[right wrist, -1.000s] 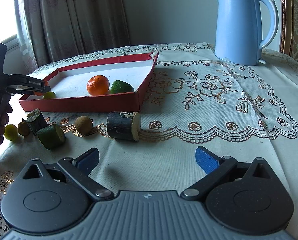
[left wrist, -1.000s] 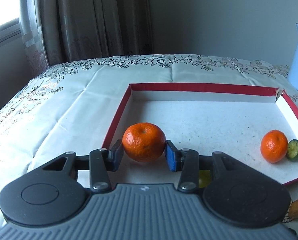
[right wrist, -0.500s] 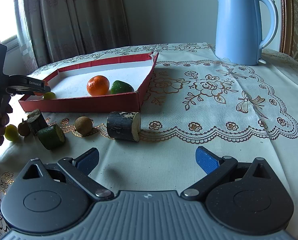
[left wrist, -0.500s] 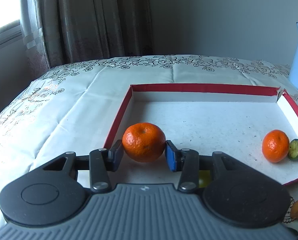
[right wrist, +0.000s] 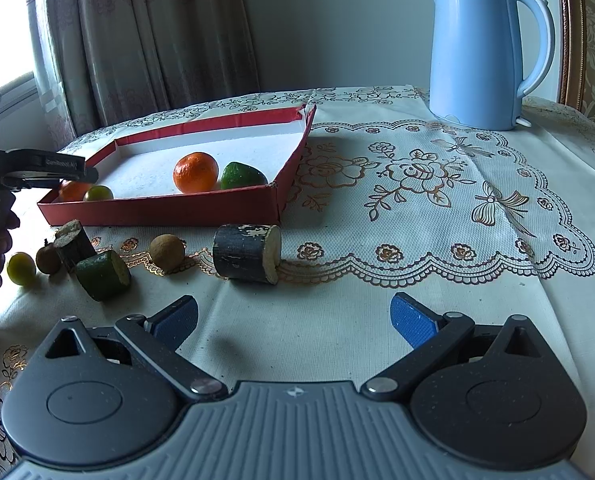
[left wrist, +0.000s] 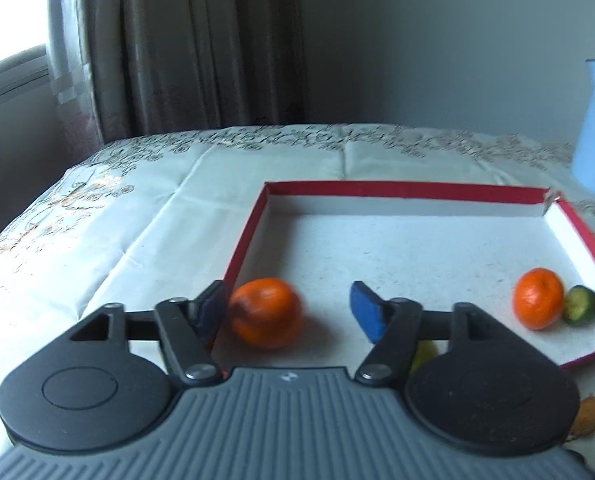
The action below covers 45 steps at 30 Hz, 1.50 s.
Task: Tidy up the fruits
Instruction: 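Carry the tangerine with the left gripper into the box and release, then move the right gripper to the green cucumber chunk and close on it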
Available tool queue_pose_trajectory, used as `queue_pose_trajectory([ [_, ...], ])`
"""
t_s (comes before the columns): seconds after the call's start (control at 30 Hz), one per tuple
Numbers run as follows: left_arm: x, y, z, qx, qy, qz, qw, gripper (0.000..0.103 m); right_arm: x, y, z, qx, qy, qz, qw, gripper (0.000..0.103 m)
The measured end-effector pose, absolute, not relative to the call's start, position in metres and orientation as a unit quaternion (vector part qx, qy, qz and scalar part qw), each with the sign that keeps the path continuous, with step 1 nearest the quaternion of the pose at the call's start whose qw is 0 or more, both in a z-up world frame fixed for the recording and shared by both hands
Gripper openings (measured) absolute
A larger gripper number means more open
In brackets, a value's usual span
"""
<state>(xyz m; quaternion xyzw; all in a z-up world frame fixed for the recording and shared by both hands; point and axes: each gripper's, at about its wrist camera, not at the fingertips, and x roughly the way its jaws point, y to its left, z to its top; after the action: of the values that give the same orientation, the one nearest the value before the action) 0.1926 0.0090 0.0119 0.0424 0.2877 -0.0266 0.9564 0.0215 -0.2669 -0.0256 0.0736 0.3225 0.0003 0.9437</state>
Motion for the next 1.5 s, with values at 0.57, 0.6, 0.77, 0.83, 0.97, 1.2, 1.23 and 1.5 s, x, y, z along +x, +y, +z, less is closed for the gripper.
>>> queue_pose_trajectory([
  [0.57,0.109,0.067,0.022,0.024,0.248,0.009,0.968,0.101,0.021,-0.269,-0.025,0.079,0.321,0.003,0.944,0.103],
  [0.6,0.103,0.073,0.020,0.024,0.249,0.014,0.968,0.102,0.021,-0.269,-0.025,0.079,0.321,0.003,0.944,0.103],
  [0.77,0.076,0.101,0.004,0.023,0.277,0.027,0.960,0.103,0.021,-0.269,-0.024,0.079,0.320,0.003,0.944,0.103],
  [0.83,0.071,0.110,-0.003,0.021,0.286,0.037,0.957,0.103,0.020,-0.269,-0.024,0.080,0.320,0.003,0.944,0.103],
  [0.97,0.067,0.128,-0.016,-0.004,0.318,0.046,0.947,0.103,0.019,-0.269,-0.024,0.082,0.319,0.003,0.944,0.103],
  [1.2,0.068,0.131,-0.021,-0.011,0.340,0.044,0.939,0.103,-0.001,-0.268,-0.017,0.097,0.275,0.016,0.956,0.103],
  [1.23,0.068,0.130,-0.021,-0.006,0.339,0.046,0.940,0.103,-0.005,-0.265,-0.015,0.097,0.270,0.022,0.958,0.103],
  [1.5,0.069,0.131,-0.022,-0.012,0.340,0.046,0.939,0.103,-0.023,-0.214,0.011,0.035,0.236,0.097,0.966,0.103],
])
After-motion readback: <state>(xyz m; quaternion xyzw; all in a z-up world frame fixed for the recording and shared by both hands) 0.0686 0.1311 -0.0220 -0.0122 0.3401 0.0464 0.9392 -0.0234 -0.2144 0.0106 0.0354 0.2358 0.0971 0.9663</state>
